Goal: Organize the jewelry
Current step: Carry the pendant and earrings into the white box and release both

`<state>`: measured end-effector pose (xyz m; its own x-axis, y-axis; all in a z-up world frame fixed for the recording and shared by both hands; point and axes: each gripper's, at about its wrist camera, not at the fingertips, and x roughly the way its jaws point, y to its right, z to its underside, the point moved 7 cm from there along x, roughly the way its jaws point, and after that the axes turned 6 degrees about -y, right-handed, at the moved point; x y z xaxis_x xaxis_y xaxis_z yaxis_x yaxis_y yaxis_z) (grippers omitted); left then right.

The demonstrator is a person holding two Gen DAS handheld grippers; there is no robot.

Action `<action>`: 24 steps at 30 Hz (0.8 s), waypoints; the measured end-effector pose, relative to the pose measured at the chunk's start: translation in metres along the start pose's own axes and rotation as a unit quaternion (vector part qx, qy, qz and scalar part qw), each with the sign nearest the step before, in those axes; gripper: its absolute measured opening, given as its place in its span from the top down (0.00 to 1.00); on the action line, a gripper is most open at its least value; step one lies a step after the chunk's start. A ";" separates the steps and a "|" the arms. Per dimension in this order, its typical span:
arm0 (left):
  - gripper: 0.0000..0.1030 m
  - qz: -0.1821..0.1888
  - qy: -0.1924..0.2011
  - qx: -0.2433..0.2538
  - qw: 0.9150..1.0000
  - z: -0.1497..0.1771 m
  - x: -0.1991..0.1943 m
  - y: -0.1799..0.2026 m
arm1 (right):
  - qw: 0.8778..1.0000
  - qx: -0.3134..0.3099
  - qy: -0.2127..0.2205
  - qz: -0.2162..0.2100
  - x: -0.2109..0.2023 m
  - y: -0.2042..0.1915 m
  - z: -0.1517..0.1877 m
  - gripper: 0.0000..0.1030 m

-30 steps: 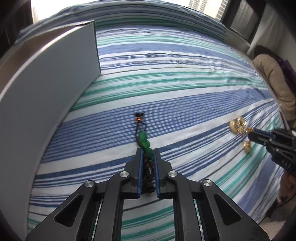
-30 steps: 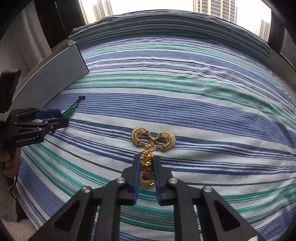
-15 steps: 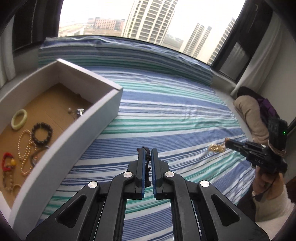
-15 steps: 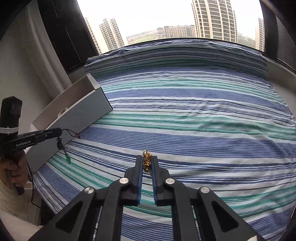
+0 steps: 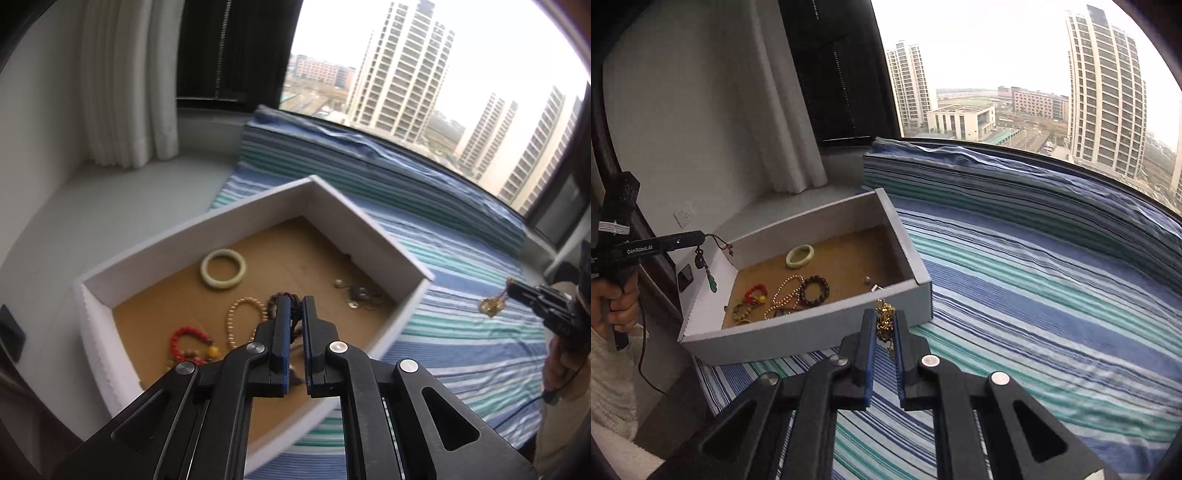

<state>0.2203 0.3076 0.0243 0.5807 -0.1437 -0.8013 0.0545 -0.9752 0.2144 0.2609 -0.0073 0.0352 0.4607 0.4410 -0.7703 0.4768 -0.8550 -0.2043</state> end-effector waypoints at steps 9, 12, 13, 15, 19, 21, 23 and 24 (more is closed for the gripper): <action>0.95 -0.072 -0.038 -0.053 0.995 -0.009 0.090 -0.093 | 0.995 -0.036 -0.079 -0.038 0.160 -0.066 -0.082 0.91; 0.82 -0.090 -0.037 -0.059 0.994 -0.010 0.097 -0.103 | 0.996 -0.037 -0.084 -0.023 0.200 -0.072 -0.096 0.88; 0.61 -0.094 -0.035 -0.059 0.993 -0.009 0.096 -0.104 | 0.996 -0.035 -0.086 -0.018 0.208 -0.073 -0.099 0.88; 0.34 -0.114 -0.016 -0.056 0.992 -0.008 0.086 -0.104 | 0.996 -0.023 -0.083 -0.010 0.215 -0.074 -0.107 0.81; 0.14 -0.155 0.034 -0.029 0.987 -0.006 0.051 -0.091 | 0.999 -0.015 -0.047 -0.001 0.189 -0.075 -0.120 0.37; 0.05 -0.171 0.059 -0.024 0.983 -0.002 0.031 -0.081 | 0.999 -0.031 -0.039 0.016 0.172 -0.076 -0.119 0.37; 0.01 -0.180 0.088 -0.024 0.979 0.005 0.008 -0.068 | 0.998 -0.043 -0.025 0.032 0.154 -0.077 -0.114 0.35; 0.01 -0.180 0.100 -0.026 0.978 0.010 -0.002 -0.061 | 0.998 -0.048 -0.017 0.036 0.144 -0.077 -0.110 0.27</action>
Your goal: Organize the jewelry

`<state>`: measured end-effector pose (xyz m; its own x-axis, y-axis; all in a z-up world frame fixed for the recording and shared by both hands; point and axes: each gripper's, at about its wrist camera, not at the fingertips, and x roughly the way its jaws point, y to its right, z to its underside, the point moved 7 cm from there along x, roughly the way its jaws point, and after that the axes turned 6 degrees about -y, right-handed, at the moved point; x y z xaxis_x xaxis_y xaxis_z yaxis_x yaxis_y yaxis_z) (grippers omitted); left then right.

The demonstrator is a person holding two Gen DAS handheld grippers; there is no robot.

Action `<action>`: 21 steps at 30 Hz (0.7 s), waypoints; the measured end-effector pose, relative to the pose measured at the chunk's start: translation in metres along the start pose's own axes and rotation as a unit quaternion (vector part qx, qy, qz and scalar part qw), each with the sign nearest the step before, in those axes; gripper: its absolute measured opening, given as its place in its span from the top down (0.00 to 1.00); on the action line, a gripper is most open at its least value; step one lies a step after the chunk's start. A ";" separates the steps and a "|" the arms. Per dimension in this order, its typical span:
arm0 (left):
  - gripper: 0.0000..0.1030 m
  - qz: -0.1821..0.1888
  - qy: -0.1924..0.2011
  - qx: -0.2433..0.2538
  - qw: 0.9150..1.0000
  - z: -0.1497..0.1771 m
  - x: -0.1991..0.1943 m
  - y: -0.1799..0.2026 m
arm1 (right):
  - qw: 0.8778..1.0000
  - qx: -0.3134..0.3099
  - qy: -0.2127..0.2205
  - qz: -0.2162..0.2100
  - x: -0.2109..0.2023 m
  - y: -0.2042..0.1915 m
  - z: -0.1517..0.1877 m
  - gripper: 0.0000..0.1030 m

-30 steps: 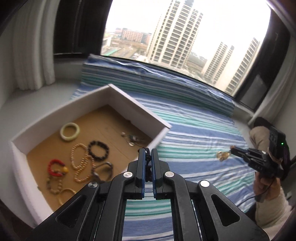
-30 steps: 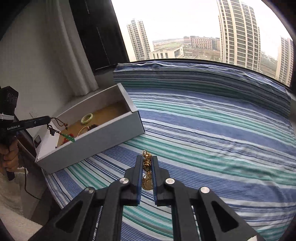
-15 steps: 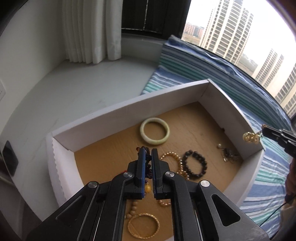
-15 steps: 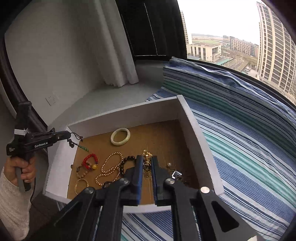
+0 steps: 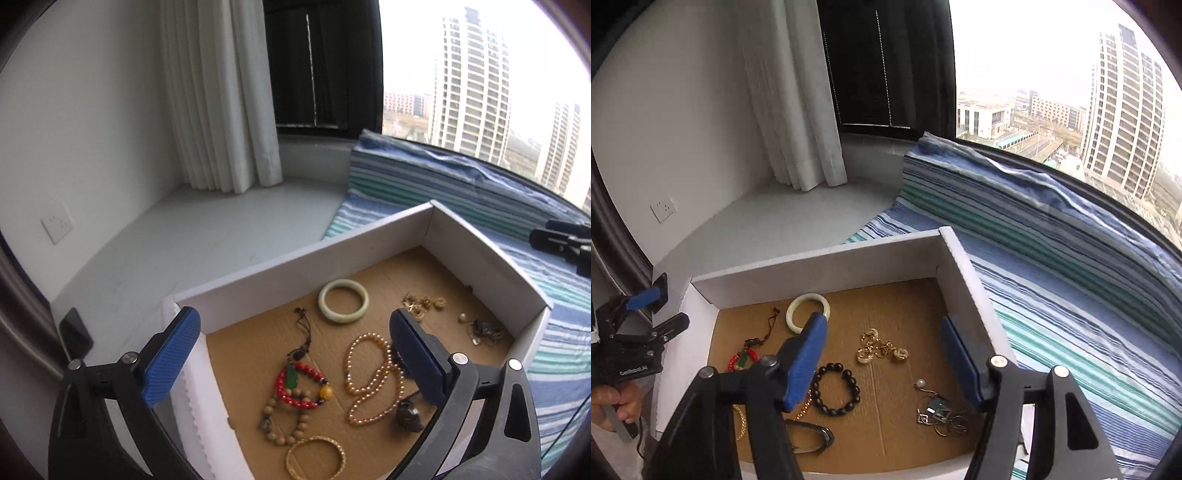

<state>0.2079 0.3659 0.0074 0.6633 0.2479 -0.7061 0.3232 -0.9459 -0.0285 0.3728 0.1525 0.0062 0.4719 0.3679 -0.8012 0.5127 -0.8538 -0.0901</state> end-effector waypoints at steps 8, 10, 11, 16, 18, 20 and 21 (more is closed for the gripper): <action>0.01 -0.029 0.051 -0.042 0.997 0.028 -0.072 0.022 | 0.998 -0.026 0.041 0.032 -0.061 -0.006 0.040 0.21; 0.01 -0.035 0.050 -0.042 0.997 0.034 -0.080 0.027 | 0.998 -0.020 0.060 0.028 -0.076 -0.007 0.048 0.21; 0.01 -0.039 0.047 -0.039 0.997 0.036 -0.081 0.029 | 0.998 -0.020 0.060 0.031 -0.081 -0.008 0.052 0.21; 0.01 -0.056 0.050 -0.037 0.996 0.046 -0.097 0.028 | 0.998 -0.055 0.005 0.018 -0.075 -0.024 0.077 0.21; 0.01 -0.069 0.047 -0.040 0.996 0.050 -0.100 0.026 | 0.999 -0.044 0.012 -0.005 -0.079 -0.029 0.082 0.21; 0.01 -0.068 0.034 -0.041 0.996 0.054 -0.098 0.024 | 0.999 -0.040 0.023 -0.015 -0.083 -0.036 0.084 0.21; 0.01 -0.064 0.027 -0.041 0.997 0.056 -0.097 0.023 | 0.999 -0.044 0.029 -0.013 -0.085 -0.041 0.086 0.21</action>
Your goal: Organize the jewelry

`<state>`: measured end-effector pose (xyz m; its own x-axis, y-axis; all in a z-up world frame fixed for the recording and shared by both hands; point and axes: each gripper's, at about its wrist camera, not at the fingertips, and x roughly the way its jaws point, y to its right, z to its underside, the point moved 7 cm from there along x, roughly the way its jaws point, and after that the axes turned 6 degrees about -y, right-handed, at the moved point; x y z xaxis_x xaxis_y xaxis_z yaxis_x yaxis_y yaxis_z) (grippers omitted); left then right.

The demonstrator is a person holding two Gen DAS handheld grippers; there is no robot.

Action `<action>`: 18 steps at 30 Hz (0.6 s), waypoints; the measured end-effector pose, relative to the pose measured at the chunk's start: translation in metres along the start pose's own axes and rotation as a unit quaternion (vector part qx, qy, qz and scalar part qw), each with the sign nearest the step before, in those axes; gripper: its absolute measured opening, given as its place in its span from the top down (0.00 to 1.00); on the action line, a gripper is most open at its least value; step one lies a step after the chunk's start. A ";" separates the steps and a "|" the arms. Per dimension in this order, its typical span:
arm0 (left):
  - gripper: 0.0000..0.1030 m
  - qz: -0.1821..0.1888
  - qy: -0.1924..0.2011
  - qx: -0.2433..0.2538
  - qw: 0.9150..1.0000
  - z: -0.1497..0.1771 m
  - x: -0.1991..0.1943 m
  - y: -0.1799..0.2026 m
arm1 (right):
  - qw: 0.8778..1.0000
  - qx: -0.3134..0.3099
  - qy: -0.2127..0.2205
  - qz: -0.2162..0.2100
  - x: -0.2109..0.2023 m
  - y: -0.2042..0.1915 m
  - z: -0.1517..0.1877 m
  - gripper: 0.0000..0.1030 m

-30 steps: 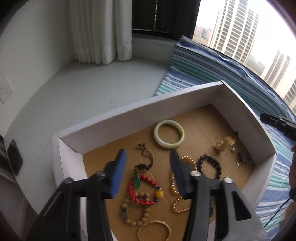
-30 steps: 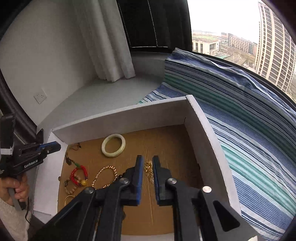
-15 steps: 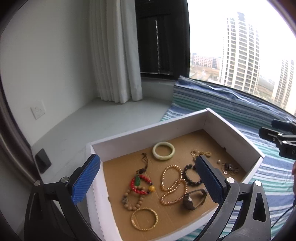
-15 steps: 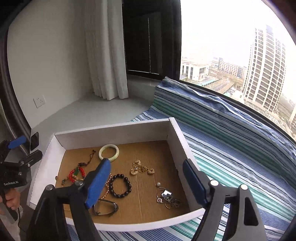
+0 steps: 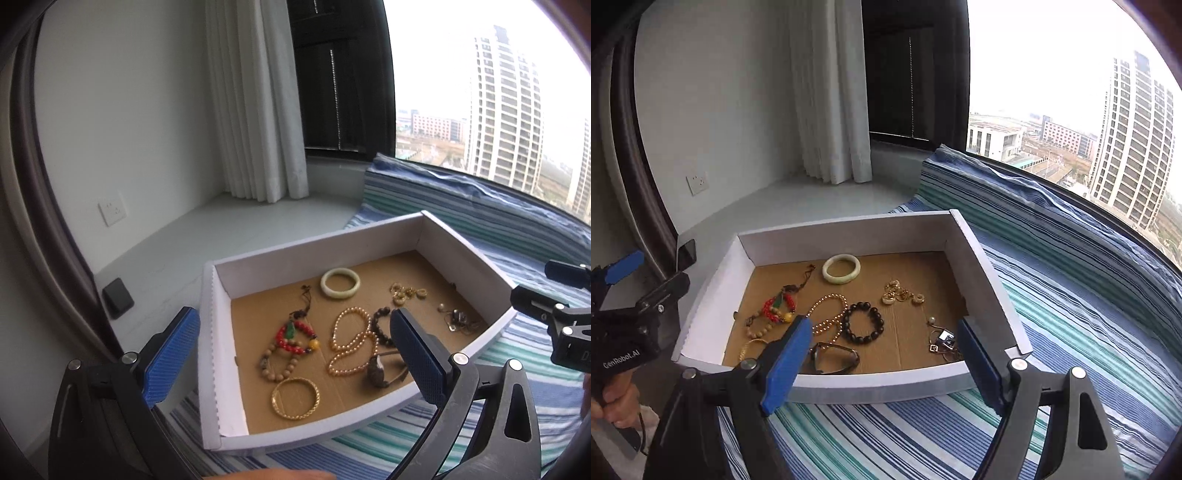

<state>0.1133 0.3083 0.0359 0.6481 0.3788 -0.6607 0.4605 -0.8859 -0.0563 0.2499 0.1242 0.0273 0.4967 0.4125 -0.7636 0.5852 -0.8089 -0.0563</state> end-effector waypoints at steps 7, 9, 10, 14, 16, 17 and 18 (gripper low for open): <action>0.00 0.014 -0.038 -0.015 0.999 0.009 0.008 -0.005 | 0.999 -0.001 -0.040 0.024 0.009 -0.018 0.010 0.21; 0.00 0.013 -0.045 -0.017 0.999 0.010 0.008 -0.006 | 0.998 -0.003 -0.049 0.032 0.012 -0.021 0.014 0.21; 0.00 0.017 -0.045 -0.020 0.999 0.010 0.008 -0.006 | 0.998 -0.001 -0.054 0.032 0.012 -0.022 0.015 0.21; 0.00 0.018 -0.060 -0.021 0.998 0.014 0.009 -0.008 | 0.998 0.008 -0.059 0.032 0.010 -0.025 0.018 0.21; 0.00 0.010 -0.066 -0.016 0.998 0.016 0.010 -0.008 | 0.998 0.006 -0.058 0.038 0.008 -0.027 0.017 0.21; 0.00 0.007 -0.068 -0.016 0.998 0.018 0.010 -0.009 | 0.997 0.005 -0.057 0.043 0.008 -0.029 0.016 0.20; 0.00 0.009 -0.068 -0.017 0.998 0.018 0.010 -0.009 | 0.997 0.004 -0.055 0.046 0.007 -0.030 0.015 0.21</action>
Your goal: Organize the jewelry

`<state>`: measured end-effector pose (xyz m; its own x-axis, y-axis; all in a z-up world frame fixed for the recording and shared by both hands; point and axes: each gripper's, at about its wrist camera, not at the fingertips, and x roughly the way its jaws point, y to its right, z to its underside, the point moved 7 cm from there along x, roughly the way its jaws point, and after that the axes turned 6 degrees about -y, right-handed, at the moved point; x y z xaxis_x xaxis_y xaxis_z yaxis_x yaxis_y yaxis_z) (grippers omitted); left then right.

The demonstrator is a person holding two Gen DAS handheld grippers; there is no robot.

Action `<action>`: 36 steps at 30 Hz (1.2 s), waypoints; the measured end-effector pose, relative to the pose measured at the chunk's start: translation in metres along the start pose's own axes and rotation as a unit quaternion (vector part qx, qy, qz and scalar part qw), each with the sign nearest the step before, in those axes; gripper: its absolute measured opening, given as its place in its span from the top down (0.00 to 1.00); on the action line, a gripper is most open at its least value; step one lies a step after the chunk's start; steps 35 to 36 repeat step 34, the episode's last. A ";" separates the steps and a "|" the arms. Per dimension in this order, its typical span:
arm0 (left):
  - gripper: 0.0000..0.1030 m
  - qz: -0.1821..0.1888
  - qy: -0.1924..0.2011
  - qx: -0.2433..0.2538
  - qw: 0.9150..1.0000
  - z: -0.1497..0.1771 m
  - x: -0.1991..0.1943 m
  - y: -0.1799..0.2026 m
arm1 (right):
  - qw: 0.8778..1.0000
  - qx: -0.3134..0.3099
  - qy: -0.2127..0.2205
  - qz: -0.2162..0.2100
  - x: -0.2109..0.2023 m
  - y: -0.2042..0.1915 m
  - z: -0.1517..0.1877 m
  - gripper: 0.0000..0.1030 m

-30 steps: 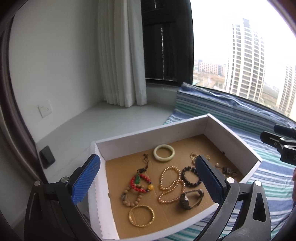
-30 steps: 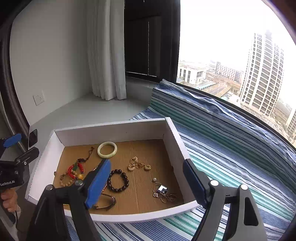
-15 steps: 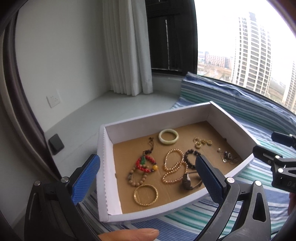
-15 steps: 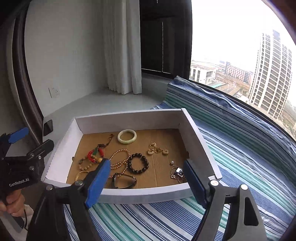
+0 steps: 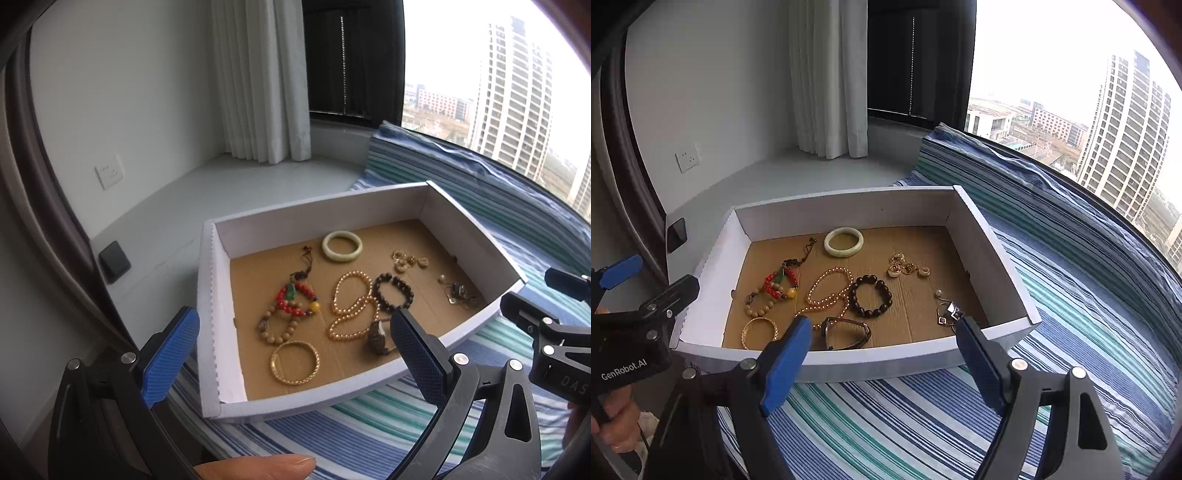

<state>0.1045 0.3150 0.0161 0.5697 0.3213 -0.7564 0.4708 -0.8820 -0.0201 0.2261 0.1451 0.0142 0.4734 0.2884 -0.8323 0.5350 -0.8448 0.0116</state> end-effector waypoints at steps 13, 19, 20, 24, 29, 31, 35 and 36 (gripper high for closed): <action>0.01 -0.017 -0.023 -0.002 1.000 0.004 0.007 -0.001 | 1.000 -0.008 0.006 0.004 -0.004 -0.005 -0.001 0.20; 0.01 -0.001 -0.036 -0.002 0.999 0.006 0.011 0.003 | 1.000 -0.014 0.008 0.017 -0.004 -0.005 0.000 0.20; 0.01 -0.002 -0.036 -0.001 0.999 0.006 0.012 0.003 | 1.000 -0.017 0.009 0.021 -0.004 -0.005 -0.001 0.20; 0.01 -0.001 -0.040 -0.001 0.999 0.007 0.014 0.004 | 0.999 -0.020 0.011 0.023 -0.005 -0.005 -0.001 0.20; 0.01 0.003 -0.044 -0.005 0.999 0.008 0.017 0.002 | 1.000 -0.018 0.007 0.024 -0.002 -0.005 -0.001 0.20; 0.01 0.008 -0.040 -0.003 0.999 0.008 0.016 0.004 | 1.000 -0.016 0.005 0.024 0.000 -0.004 0.000 0.20; 0.01 0.003 -0.031 -0.002 1.000 0.007 0.014 0.005 | 1.000 -0.018 0.004 0.023 0.001 -0.005 0.001 0.20; 0.01 0.003 -0.031 -0.002 1.000 0.007 0.014 0.005 | 1.000 -0.018 0.004 0.023 0.001 -0.005 0.001 0.20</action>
